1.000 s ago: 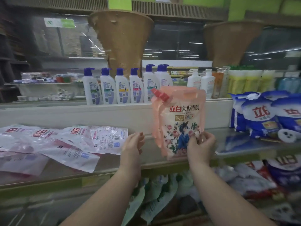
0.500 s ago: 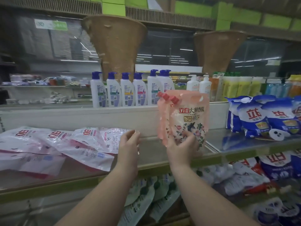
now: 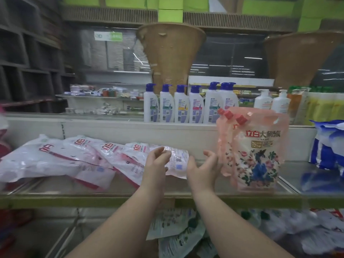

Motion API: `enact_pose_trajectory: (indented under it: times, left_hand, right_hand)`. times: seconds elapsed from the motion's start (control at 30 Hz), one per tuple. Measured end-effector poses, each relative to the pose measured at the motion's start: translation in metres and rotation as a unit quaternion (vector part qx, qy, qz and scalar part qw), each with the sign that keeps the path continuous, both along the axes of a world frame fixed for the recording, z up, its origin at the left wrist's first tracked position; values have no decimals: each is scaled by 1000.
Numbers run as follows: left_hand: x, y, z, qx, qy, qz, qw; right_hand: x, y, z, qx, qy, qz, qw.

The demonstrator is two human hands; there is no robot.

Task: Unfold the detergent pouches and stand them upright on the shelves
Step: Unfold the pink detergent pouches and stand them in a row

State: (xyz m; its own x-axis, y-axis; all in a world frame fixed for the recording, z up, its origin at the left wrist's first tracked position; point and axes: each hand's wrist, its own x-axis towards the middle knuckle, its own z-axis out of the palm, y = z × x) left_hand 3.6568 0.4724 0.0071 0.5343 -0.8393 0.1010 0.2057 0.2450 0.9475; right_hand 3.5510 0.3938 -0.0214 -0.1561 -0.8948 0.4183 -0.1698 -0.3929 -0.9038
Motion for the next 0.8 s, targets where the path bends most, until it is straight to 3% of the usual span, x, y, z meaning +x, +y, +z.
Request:
enact_pose_trajectory:
  times: [0.27,0.37,0.53,0.8]
  left_hand:
    - [17,10,1,-37,22,56,998]
    - [26,16,1,-41,22,81,996]
    - [40,23,4,-54,42,113,991]
    - [46,39,15,-31,-34,96,994]
  right_hand:
    - [45,-2,-6,-18,29,69,997]
    - [61,0,-8,-38,78,110,990]
    - [85,5,-8,-89,190,193,958]
    - [113,9,9,-99,310,273,905]
